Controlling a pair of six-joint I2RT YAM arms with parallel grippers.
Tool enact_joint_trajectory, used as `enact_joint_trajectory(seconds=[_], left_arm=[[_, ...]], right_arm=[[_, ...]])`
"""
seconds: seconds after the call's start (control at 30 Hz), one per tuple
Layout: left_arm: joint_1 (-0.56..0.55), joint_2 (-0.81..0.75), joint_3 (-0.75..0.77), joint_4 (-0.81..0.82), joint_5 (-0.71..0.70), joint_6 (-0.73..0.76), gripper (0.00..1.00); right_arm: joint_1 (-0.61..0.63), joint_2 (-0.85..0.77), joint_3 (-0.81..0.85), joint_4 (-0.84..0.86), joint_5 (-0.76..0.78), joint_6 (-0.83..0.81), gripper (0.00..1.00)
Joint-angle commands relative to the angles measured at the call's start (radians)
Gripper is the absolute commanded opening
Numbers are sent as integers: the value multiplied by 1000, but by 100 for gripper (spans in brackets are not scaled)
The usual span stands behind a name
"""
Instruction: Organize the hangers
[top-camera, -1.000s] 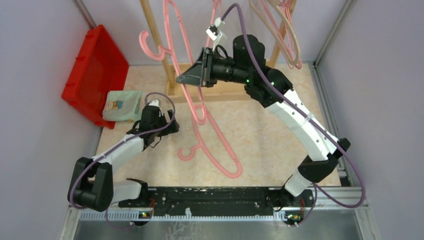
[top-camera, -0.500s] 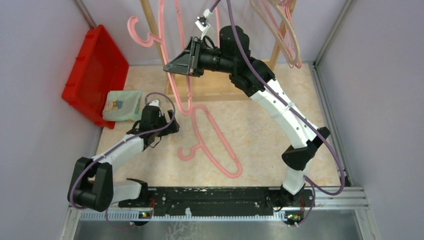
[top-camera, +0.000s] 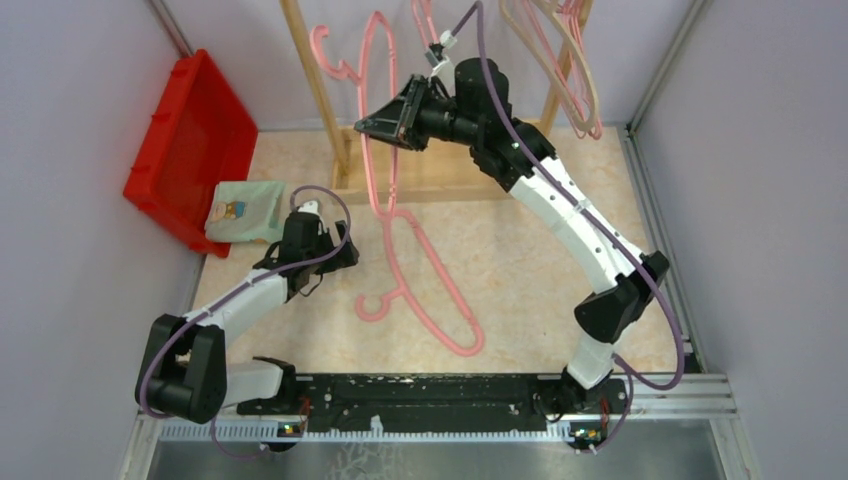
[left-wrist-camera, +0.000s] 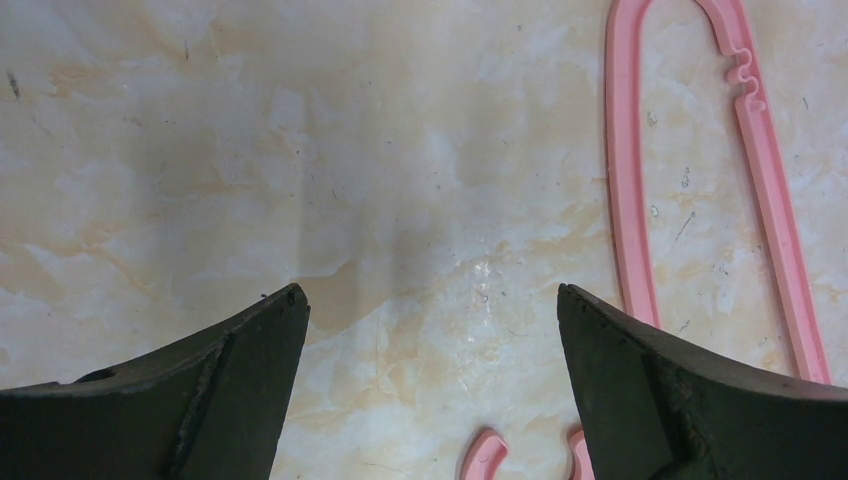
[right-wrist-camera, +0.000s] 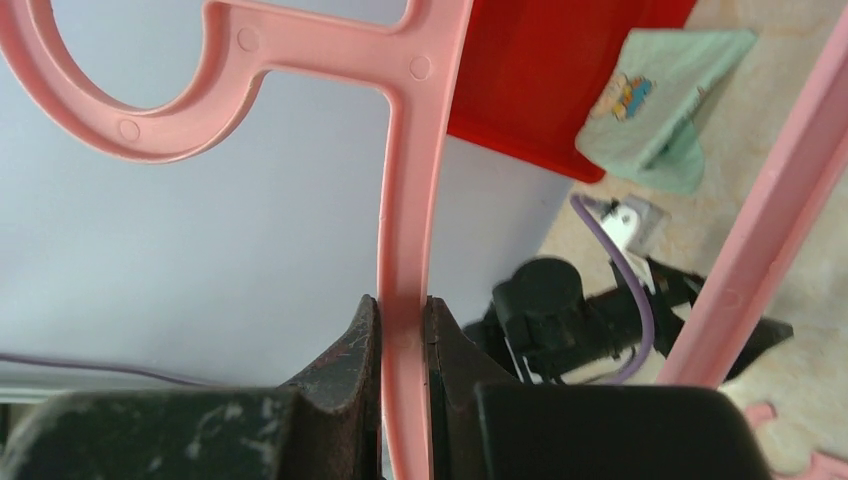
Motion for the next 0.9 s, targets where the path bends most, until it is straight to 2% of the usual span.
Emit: enact_joint_trajectory(seconds=[0.0,0.13,0.23,0.63,0.87], left_arm=[[4,-17,1,-2,1,8,99],[4,-23,-1,-1,-8,11,99],[4,-19,-1,0,-12,12,99],[4,-22,4,-3,-16,23,99],[4,-6,-1,5,-9,16,99]], right_arm=[[-46,41,120,209,-4,107,0],[-76,176,314,187,-4,152,0],[-99,251,394,183,1,195,0],[-154,340,393,355,57,344,0],[-171,350,393,369,71,366,0]])
